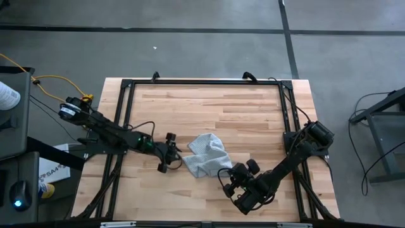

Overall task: Fold microfiber towels
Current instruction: Fold the gray towel

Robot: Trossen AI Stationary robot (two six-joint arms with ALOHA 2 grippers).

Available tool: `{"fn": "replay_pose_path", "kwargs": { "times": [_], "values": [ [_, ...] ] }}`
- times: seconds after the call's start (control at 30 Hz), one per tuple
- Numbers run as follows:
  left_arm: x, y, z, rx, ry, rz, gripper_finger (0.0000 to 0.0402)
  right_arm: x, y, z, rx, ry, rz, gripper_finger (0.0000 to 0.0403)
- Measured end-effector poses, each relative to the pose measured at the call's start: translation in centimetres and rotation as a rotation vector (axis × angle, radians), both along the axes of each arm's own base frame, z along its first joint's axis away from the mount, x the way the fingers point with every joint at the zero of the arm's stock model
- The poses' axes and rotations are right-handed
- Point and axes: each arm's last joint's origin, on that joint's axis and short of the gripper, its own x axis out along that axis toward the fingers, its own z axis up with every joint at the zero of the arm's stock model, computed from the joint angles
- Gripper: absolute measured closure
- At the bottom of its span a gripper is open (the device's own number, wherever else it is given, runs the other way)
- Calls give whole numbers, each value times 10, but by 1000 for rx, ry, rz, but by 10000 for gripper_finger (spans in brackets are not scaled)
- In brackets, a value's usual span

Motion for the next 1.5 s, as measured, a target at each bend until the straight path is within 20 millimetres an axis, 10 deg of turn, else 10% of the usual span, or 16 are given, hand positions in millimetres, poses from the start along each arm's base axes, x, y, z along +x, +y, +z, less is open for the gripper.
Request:
{"fn": "replay_pose_path", "kwargs": {
  "times": [0.9, 1.5],
  "values": [
    [23, -7, -17, 44, 16, -58, 241, 7, 4, 2, 0, -30, 60, 399],
    [22, -7, -18, 25, 36, -43, 394, 7, 5, 2, -7, -23, 79, 397]
  ]
}}
